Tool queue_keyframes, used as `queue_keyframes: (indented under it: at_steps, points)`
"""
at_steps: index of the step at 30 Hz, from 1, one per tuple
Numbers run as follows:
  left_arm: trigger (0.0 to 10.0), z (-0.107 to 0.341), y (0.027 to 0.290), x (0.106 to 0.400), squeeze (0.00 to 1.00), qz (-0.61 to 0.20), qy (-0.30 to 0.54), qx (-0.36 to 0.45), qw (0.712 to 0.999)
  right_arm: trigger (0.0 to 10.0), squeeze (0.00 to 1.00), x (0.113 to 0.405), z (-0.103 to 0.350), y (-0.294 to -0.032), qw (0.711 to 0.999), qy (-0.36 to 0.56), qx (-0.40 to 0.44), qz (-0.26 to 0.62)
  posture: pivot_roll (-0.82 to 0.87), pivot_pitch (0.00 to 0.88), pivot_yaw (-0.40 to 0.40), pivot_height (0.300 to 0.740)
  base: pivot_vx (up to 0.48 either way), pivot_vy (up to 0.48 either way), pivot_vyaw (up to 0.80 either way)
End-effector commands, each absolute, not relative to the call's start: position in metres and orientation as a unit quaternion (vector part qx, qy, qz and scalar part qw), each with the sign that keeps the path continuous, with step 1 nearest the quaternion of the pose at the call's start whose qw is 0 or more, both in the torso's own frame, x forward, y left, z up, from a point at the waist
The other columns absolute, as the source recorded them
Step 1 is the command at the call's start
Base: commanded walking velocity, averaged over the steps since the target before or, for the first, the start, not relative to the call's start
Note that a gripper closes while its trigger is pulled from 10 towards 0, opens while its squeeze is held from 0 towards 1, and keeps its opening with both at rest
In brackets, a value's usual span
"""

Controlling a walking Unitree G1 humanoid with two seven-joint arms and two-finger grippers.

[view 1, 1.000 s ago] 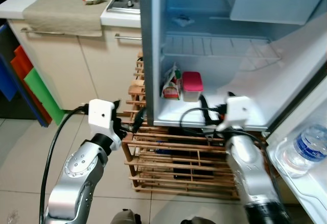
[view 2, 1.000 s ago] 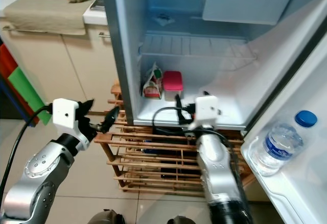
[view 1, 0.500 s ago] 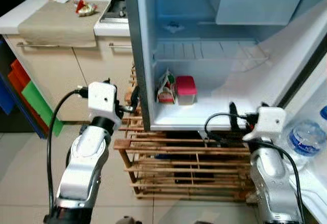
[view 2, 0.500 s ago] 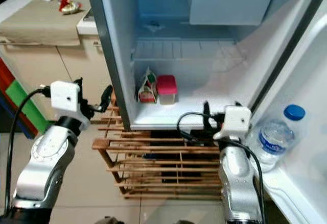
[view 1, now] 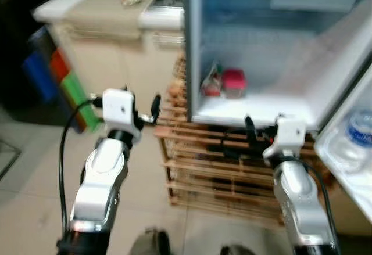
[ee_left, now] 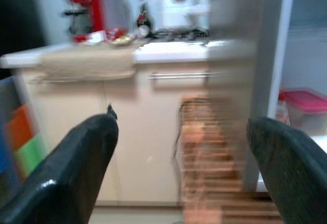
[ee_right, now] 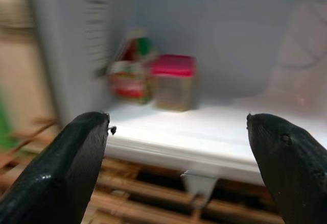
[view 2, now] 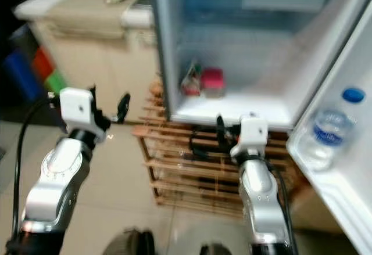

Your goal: Restocking fridge

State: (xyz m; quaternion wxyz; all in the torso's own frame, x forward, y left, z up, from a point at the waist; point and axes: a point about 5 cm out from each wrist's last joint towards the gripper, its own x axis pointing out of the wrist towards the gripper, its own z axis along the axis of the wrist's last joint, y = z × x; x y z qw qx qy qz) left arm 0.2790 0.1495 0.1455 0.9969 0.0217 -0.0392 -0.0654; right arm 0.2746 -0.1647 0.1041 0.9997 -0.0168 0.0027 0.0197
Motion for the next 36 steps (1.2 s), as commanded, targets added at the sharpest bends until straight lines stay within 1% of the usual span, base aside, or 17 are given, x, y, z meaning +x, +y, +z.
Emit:
queue_keyframes:
  at_steps: [1,6,8,18,26,27,28,29,32,35,36]
  points:
    - [10.0,0.153,0.147,0.285,0.0,-0.07,-0.053,0.028,0.996,10.0,0.0,0.272,0.105,-0.166,1.0,0.003,-0.02,0.018,-0.01,0.0,0.022,0.74,0.0,0.0,0.0]
    - [10.0,0.153,0.145,0.285,0.0,-0.092,-0.056,0.015,0.994,10.0,0.0,0.265,0.099,-0.171,1.0,0.015,-0.023,0.011,-0.02,0.0,0.029,0.74,0.0,0.0,0.0]
    - [10.0,0.154,0.143,0.285,0.0,-0.103,-0.061,0.013,0.993,10.0,0.0,0.262,0.097,-0.172,0.999,0.018,-0.025,0.009,-0.03,0.0,0.038,0.74,0.0,-0.3,0.0]
    - [10.0,0.153,0.138,0.287,0.0,-0.112,-0.061,0.003,0.992,10.0,0.0,0.251,0.093,-0.173,0.999,0.03,-0.035,0.017,-0.07,0.0,0.052,0.74,0.0,-0.432,0.0]
    - [10.0,0.15,0.135,0.29,0.0,-0.119,-0.058,-0.007,0.991,10.0,0.0,0.238,0.082,-0.183,0.997,0.06,-0.049,0.018,-0.08,0.0,0.057,0.74,0.269,-0.394,0.0]
    - [10.0,0.15,0.132,0.29,0.0,-0.129,-0.058,-0.012,0.99,10.0,0.0,0.232,0.076,-0.19,0.996,0.073,-0.055,0.01,-0.09,0.0,0.06,0.74,0.277,-0.386,0.0]
    - [10.0,0.15,0.132,0.29,0.0,-0.129,-0.058,-0.012,0.99,10.0,0.0,0.232,0.076,-0.19,0.996,0.073,-0.055,0.01,-0.09,0.0,0.06,0.74,0.277,-0.386,0.0]
    - [10.0,0.149,0.129,0.289,0.0,-0.139,-0.057,-0.012,0.989,10.0,0.0,0.225,0.07,-0.198,0.994,0.086,-0.062,0.003,-0.09,0.0,0.061,0.74,0.304,-0.368,0.0]
    - [10.0,0.147,0.128,0.288,0.0,-0.142,-0.056,-0.013,0.988,10.0,0.0,0.217,0.065,-0.203,0.993,0.098,-0.059,0.011,-0.09,0.0,0.062,0.74,0.101,-0.123,0.0]
    - [10.0,0.141,0.131,0.29,0.0,-0.14,-0.038,-0.008,0.989,10.0,0.0,0.203,0.056,-0.206,0.989,0.127,-0.052,0.046,-0.1,0.0,0.059,0.74,0.0,0.0,0.0]
    - [10.0,0.135,0.134,0.292,0.0,-0.136,-0.022,-0.008,0.99,10.0,0.0,0.193,0.047,-0.21,0.984,0.158,-0.054,0.065,-0.1,0.0,0.059,0.74,0.0,0.0,0.0]
